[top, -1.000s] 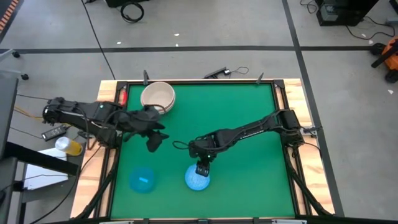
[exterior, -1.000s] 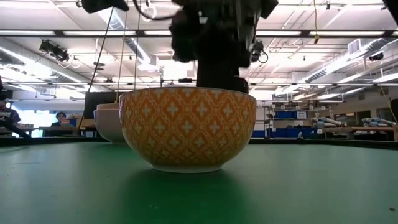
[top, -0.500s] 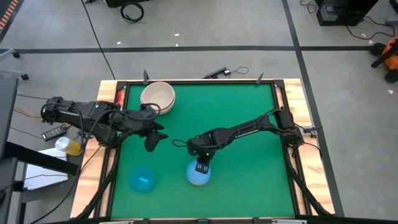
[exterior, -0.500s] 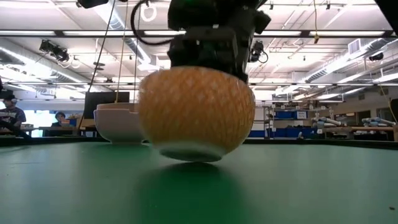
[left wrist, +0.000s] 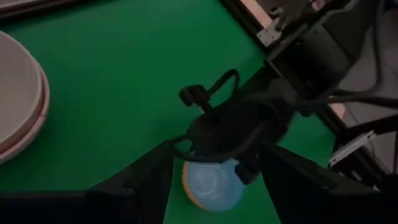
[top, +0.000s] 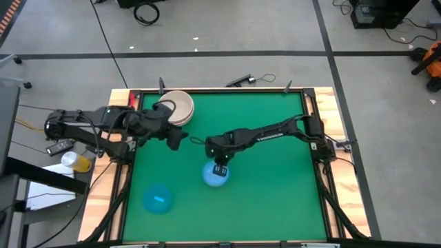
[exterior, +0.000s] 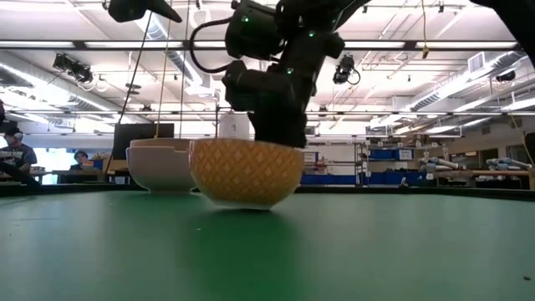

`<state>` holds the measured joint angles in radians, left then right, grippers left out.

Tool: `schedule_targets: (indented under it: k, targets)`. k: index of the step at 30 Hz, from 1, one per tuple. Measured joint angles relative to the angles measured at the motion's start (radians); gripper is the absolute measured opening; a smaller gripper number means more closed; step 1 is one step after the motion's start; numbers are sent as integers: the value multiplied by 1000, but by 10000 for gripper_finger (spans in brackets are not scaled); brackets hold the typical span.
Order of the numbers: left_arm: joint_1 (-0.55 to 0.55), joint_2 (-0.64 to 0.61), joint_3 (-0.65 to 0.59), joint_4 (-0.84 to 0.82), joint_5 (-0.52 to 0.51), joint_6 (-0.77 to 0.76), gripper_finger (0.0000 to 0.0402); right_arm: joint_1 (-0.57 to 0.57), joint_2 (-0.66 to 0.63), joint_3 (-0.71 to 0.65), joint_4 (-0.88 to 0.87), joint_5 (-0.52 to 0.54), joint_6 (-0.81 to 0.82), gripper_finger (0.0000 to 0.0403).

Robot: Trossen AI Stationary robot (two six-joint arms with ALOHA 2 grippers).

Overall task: Nest bowls inside each other
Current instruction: Stack the blue bowl on top of the grey bowl

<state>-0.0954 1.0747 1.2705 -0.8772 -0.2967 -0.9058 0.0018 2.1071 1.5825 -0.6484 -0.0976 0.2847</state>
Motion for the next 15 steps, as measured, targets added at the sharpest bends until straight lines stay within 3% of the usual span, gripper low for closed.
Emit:
schedule_targets:
  k: [4, 8, 15]
  targets:
    - [22, -41, 1, -46, 1, -6, 235, -64, 2, 34, 17, 28, -69, 19]
    - [15, -70, 1, -223, -62, -66, 235, -130, 2, 91, 30, 23, -115, 20]
    - [-9, -89, 0, -399, -165, -140, 235, -235, 2, 187, 120, -58, -83, 22]
